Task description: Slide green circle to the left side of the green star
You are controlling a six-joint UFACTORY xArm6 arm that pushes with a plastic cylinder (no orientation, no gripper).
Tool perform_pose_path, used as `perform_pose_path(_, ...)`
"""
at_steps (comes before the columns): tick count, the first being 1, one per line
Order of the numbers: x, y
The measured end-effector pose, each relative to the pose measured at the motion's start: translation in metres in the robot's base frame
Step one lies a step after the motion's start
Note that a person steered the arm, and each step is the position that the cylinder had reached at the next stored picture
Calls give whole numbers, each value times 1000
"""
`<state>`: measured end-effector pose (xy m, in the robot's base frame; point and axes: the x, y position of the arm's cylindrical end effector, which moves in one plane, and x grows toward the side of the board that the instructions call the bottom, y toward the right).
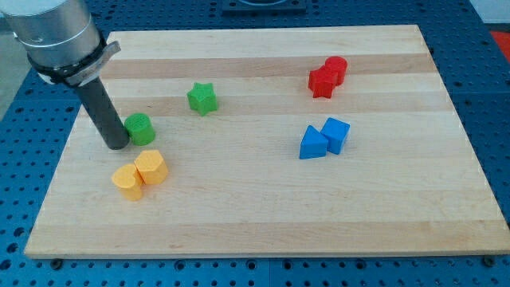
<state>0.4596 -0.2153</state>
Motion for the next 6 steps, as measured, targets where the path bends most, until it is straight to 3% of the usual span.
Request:
perform_pose_path(4, -36, 83)
perform_pose_path(6, -36, 80)
